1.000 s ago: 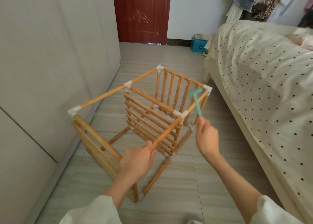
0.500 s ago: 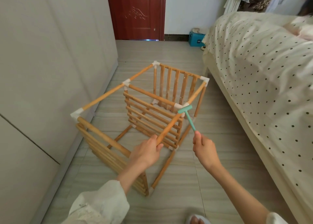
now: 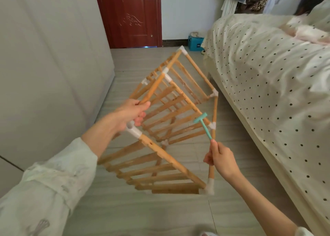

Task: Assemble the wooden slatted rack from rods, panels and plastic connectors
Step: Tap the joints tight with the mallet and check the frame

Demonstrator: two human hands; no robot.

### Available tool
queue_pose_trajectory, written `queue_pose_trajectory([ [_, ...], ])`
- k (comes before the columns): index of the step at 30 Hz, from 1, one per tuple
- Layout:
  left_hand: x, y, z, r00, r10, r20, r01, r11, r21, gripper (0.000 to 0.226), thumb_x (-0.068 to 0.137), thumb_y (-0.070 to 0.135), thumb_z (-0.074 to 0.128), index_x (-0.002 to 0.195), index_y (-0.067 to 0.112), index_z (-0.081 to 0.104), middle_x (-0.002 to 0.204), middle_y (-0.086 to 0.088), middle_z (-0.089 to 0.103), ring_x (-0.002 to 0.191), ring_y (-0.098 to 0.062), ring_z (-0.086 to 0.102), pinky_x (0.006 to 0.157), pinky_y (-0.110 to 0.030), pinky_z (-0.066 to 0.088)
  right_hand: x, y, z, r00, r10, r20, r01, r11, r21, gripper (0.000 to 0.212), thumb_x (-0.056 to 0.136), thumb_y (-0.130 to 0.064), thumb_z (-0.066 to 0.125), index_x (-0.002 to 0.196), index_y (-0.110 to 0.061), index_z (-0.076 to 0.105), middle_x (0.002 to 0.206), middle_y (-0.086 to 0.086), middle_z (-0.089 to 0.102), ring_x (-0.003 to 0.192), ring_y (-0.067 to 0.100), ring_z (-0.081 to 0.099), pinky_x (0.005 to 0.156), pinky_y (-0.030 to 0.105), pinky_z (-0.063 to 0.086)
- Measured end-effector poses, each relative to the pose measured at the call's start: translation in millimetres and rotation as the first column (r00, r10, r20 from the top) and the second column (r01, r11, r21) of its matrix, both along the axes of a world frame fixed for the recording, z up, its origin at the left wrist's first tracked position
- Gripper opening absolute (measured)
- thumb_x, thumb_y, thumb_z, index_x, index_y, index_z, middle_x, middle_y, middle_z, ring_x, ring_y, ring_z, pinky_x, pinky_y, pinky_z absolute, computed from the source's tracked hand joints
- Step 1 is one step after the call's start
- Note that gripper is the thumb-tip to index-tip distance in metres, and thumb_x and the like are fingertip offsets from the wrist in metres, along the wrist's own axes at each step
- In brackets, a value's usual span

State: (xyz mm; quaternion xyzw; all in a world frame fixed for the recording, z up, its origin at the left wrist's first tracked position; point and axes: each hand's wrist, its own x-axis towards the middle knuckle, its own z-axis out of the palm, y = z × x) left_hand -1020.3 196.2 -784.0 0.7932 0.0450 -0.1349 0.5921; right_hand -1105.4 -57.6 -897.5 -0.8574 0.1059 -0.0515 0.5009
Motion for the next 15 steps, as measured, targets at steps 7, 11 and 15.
queue_pose_trajectory([
  [7, -4.8, 59.4, -29.8, 0.978, 0.190, -0.088, -0.206, 0.948, -0.242, 0.019, 0.097, 0.023, 0.049, 0.084, 0.010, 0.050, 0.039, 0.008, 0.038, 0.028, -0.003, 0.027, 0.031, -0.012, 0.024, -10.1, 6.6, -5.4, 0.997, 0.074, -0.031, -0.075, 0.997, -0.029, 0.035, 0.101, -0.031, 0.031, 0.078, -0.018, 0.054, 0.077, -0.002, 0.070, 0.079, 0.016, 0.066, 0.075, 0.027, 0.048],
  [11, -18.3, 91.4, -80.7, 0.950, 0.280, -0.140, -0.306, 0.923, -0.232, 0.022, 0.096, 0.028, 0.050, 0.083, 0.012, 0.052, 0.044, 0.008, 0.041, 0.031, -0.005, 0.031, 0.036, -0.017, 0.026, -8.3, 18.1, 4.0, 0.991, 0.137, 0.002, -0.134, 0.973, -0.186, 0.034, 0.101, -0.031, 0.031, 0.090, -0.011, 0.057, 0.087, 0.001, 0.064, 0.080, 0.017, 0.061, 0.071, 0.030, 0.046],
  [15, -34.6, 109.7, -122.5, 0.922, 0.353, -0.160, -0.361, 0.932, -0.025, 0.026, 0.096, 0.036, 0.051, 0.088, 0.011, 0.057, 0.050, 0.005, 0.042, 0.038, -0.009, 0.035, 0.052, -0.028, 0.020, -3.4, 25.1, 9.0, 0.974, 0.223, -0.042, -0.226, 0.942, -0.248, 0.037, 0.101, -0.033, 0.031, 0.096, -0.011, 0.061, 0.094, 0.004, 0.067, 0.088, 0.020, 0.062, 0.081, 0.034, 0.048],
])
